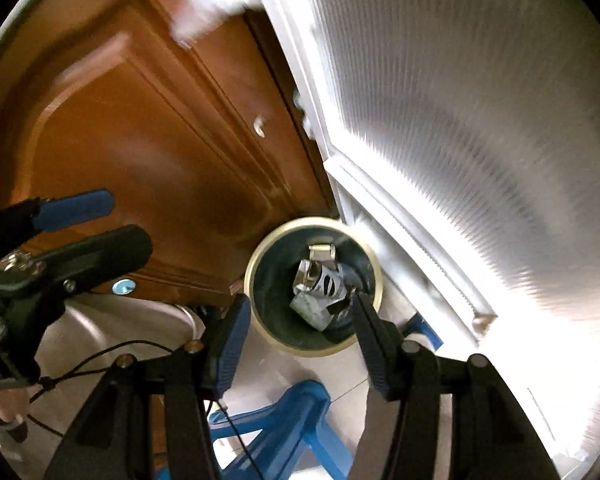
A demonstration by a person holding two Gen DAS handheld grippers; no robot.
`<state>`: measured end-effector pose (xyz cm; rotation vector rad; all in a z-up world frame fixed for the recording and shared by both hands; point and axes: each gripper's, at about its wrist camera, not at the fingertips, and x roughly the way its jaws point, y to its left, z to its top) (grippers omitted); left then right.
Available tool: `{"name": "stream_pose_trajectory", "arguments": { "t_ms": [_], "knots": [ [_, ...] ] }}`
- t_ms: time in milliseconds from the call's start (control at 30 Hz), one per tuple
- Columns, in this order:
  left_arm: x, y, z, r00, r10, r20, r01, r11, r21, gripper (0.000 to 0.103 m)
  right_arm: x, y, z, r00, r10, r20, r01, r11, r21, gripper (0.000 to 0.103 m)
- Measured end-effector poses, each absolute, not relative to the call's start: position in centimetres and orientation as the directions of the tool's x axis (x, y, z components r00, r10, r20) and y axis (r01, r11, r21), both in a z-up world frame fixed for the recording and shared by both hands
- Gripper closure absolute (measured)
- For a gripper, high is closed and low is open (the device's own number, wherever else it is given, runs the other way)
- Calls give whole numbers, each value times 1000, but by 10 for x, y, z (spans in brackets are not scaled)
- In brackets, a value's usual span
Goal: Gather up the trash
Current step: 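Raise both tools back up toward the table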
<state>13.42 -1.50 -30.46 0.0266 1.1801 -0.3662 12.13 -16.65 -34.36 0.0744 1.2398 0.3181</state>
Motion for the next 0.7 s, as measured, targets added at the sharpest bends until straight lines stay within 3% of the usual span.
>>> {"name": "stream_pose_trajectory", "arguments": {
  "t_ms": [267, 500, 700],
  "knots": [
    [107, -14, -233, 421, -257, -870, 293, 946, -137, 34, 89, -172, -264, 440, 256, -861, -256, 954, 153, 50],
    [93, -5, -168, 484, -304, -821, 281, 942, -183, 33, 70, -180, -191, 557, 247, -793, -271, 957, 107, 50],
    [91, 0, -114, 545, -339, -767, 290, 934, -207, 26, 61, -188, -125, 645, 251, -722, -262, 960, 100, 50]
  ]
}}
